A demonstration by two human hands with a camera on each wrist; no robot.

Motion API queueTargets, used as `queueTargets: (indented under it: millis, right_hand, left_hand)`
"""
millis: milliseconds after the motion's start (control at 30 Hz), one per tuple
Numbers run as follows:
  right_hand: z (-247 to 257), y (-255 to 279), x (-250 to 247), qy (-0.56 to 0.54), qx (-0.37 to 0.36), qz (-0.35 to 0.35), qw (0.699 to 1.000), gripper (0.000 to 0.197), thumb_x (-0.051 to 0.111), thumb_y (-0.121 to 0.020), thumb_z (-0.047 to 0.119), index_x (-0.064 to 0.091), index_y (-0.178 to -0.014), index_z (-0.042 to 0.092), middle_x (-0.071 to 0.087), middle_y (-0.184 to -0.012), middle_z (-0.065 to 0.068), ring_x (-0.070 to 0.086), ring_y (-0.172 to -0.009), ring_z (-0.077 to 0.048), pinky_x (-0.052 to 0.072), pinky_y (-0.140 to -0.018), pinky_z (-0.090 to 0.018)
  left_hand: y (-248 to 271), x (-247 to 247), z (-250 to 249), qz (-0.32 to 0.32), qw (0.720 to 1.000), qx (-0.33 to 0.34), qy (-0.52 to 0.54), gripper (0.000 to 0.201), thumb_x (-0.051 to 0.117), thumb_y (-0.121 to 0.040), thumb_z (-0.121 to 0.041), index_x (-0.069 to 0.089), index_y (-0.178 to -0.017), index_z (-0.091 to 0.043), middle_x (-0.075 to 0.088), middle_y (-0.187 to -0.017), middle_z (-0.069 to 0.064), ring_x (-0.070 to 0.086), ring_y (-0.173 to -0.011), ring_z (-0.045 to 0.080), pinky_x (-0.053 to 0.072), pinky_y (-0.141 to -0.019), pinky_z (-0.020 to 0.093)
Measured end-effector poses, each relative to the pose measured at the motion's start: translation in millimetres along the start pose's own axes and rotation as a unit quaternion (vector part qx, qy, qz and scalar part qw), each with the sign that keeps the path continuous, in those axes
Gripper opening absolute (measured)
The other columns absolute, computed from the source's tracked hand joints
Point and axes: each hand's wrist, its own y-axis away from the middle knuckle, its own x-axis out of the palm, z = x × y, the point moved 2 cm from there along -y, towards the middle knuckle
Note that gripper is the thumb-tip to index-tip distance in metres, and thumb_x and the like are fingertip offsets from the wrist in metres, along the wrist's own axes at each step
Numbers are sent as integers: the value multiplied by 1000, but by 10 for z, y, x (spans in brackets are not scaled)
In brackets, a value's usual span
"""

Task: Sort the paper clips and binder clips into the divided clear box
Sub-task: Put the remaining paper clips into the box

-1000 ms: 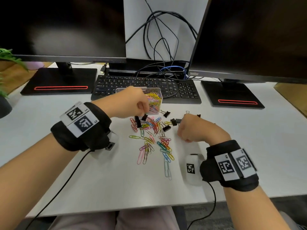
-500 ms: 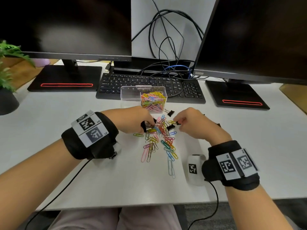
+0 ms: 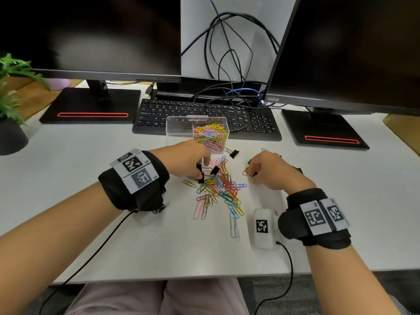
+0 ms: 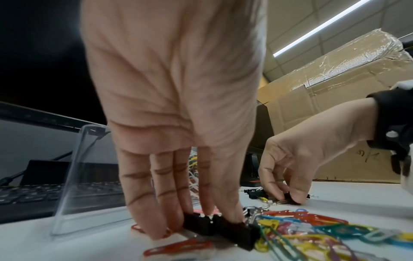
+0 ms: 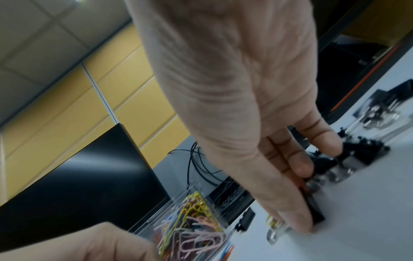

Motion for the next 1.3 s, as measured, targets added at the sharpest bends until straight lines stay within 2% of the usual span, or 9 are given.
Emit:
queueTargets:
  millis: [233,300,533,633,700,767,867,1033,1300]
  right_hand:
    - [-91,-27,-67,-23,45,-25,998,24,66,-82,1,57,-70,19,53,-80,2,53,-84,-22,37,-58,-21]
    - [-105,-18,-62,-24,62,-7,998,28,73,-78,5,54,-68,23,56,-88,-2,53,-85,-23,39,-65,-23]
    - [-151,-7,-62,19,85,11,996,18,67,-83,6,64,-100,4,64,-104,-11,60,-96,-27,44,-72,-27]
    - [-165,-28,-83,-4,74,-3,997,11,68,-81,5,64,-90,9,62,-97,-8,59,-89,-25,43,-65,-24]
    - [-150,-49,-95,-30,49,-38,998,12,69,-81,6,63,-86,16,56,-85,0,55,-82,-22,40,-59,-23]
    - [-125,-49,-85,-50,26,-66,996,16,69,-82,9,67,-96,16,50,-77,7,53,-80,-21,38,-61,-23]
    - [-101,-44,-39,-51,1,-35,998,25,66,-85,9,71,-109,14,55,-84,5,53,-78,-17,41,-64,-22]
    - [-63,-28,-75,-80,-34,-17,996,26,64,-82,-1,75,-100,16,54,-71,10,52,-61,-8,37,-52,-17]
    - [-126,-69,-1,-75,-25,-1,997,46,70,-78,0,66,-119,21,51,-77,7,49,-64,-7,35,-53,-18]
  left_hand:
    - [-66,20,-7,-9,1000,-12,3,30,67,-90,-29,61,-114,-12,50,-101,-2,48,-91,15,38,-74,24]
    - [-75,28,-8,-12,1000,-11,7,24,67,-91,-26,63,-109,-10,51,-98,-2,50,-90,15,40,-73,24]
    - [-79,-12,-10,-16,1000,8,-8,9,64,-91,-13,68,-97,-7,59,-87,-2,51,-78,12,36,-59,19]
    - [-79,-100,-39,-32,999,27,-2,8,62,-90,-6,69,-89,-7,60,-78,-7,50,-66,0,35,-55,11]
    - [-87,-171,-100,-49,998,41,-3,9,61,-89,-6,68,-86,-8,61,-76,-8,52,-68,4,41,-61,19]
    - [-119,-227,-179,-74,996,50,2,10,59,-89,-6,67,-83,-9,59,-71,-12,52,-66,4,44,-63,24]
    - [-214,-244,-322,-79,995,58,31,11,57,-91,-7,66,-85,-7,61,-71,-15,55,-61,-2,44,-54,17]
    - [-383,-190,-500,-26,992,47,117,11,57,-95,-9,64,-91,-1,61,-73,-4,72,-67,23,57,-49,27]
    - [-553,-56,-656,-6,994,18,106,12,60,-91,-3,67,-100,1,67,-91,11,72,-79,32,61,-66,43]
